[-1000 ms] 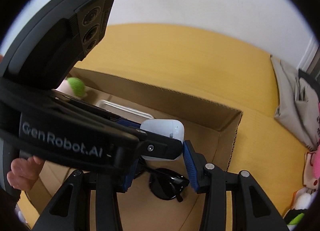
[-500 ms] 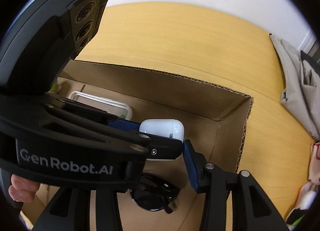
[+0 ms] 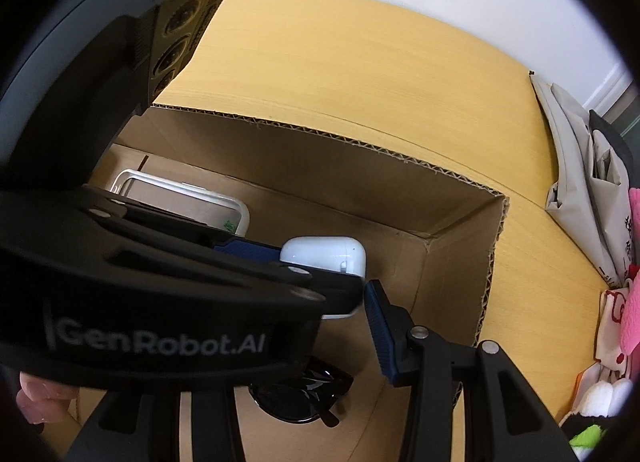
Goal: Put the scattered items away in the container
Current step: 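Lower the white earbud case into the box and open the right tool, then move the right tool back toward the pink pen on the table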
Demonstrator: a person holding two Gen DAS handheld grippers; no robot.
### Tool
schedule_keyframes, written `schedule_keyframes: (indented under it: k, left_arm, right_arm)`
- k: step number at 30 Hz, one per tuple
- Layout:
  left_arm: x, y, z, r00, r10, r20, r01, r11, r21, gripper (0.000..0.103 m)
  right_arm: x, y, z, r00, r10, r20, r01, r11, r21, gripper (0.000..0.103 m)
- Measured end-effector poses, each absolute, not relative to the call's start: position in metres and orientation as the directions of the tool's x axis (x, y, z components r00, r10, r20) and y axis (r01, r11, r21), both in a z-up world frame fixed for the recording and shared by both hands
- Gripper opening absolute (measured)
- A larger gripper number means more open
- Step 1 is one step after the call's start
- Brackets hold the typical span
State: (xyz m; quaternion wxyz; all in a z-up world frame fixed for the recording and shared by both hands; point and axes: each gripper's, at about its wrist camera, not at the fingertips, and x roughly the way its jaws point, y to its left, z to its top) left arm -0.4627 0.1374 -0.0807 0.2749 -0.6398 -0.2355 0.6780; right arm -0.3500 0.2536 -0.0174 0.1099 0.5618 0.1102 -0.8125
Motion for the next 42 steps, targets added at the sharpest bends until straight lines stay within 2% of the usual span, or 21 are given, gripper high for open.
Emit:
schedule_keyframes:
  k: [2,3,7,9,13,15,17,19,21,24,28,32,36,42]
  left_arm:
    - [-0.462,0.133,-0.08,-0.036,0.704,-0.709,-0.044,-0.71,-0.703,0.045]
    - [-0.461,0.131,-0.078,-0.046,0.71,-0.703,-0.043,-0.705,-0.708,0.048]
    - [-0.458,0.129,-0.06,-0.079,0.7,-0.71,-0.066,-0.714,-0.697,0.048]
    - [-0.452,0.129,-0.047,-0.097,0.688,-0.719,-0.085,-0.726,-0.683,0.057]
    - [-0.432,0.128,-0.016,-0.132,0.67,-0.731,-0.139,-0.742,-0.655,0.059]
    - [-0.414,0.122,0.009,-0.174,0.653,-0.737,-0.165,-0.757,-0.632,0.064]
    - [-0.392,0.115,0.035,-0.236,0.623,-0.746,-0.202,-0.782,-0.589,0.068]
    - [-0.361,0.102,0.068,-0.321,0.599,-0.734,-0.242,-0.801,-0.548,0.078]
    - [-0.329,0.09,0.098,-0.413,0.56,-0.719,-0.255,-0.828,-0.499,0.092]
    - [-0.27,0.078,0.139,-0.554,0.475,-0.684,-0.26,-0.879,-0.4,0.099]
    - [-0.184,0.075,0.168,-0.68,0.366,-0.635,-0.283,-0.93,-0.233,0.102]
    - [-0.109,0.077,0.165,-0.743,0.296,-0.601,-0.271,-0.953,-0.135,0.102]
    - [-0.044,0.073,0.143,-0.773,0.232,-0.59,-0.226,-0.97,-0.085,0.102]
    - [0.01,0.065,0.098,-0.743,0.222,-0.631,-0.183,-0.975,-0.127,0.102]
  right_arm:
    - [-0.348,0.254,-0.017,-0.346,-0.061,-0.936,0.303,-0.952,-0.05,0.045]
    - [-0.347,0.255,-0.015,-0.353,-0.057,-0.934,0.302,-0.952,-0.056,0.05]
    - [-0.341,0.263,-0.002,-0.377,-0.072,-0.924,0.302,-0.952,-0.049,0.052]
    - [-0.336,0.262,0.007,-0.395,-0.079,-0.915,0.3,-0.953,-0.047,0.054]
    - [-0.325,0.253,0.029,-0.43,-0.094,-0.898,0.307,-0.951,-0.047,0.055]
    - [-0.307,0.255,0.049,-0.471,-0.091,-0.877,0.31,-0.948,-0.068,0.056]
    - [-0.285,0.255,0.071,-0.516,-0.106,-0.85,0.314,-0.947,-0.072,0.057]
    - [-0.258,0.261,0.093,-0.566,-0.115,-0.817,0.312,-0.946,-0.083,0.065]
    - [-0.22,0.266,0.12,-0.642,-0.099,-0.76,0.299,-0.945,-0.129,0.071]
    - [-0.173,0.278,0.147,-0.706,-0.133,-0.696,0.292,-0.95,-0.114,0.077]
    - [-0.093,0.27,0.174,-0.786,-0.134,-0.603,0.251,-0.961,-0.114,0.077]
    - [-0.029,0.257,0.173,-0.825,-0.108,-0.555,0.217,-0.967,-0.135,0.077]
    - [0.012,0.243,0.148,-0.815,-0.082,-0.574,0.193,-0.972,-0.136,0.077]
    - [0.056,0.232,0.119,-0.795,-0.1,-0.598,0.204,-0.973,-0.109,0.077]
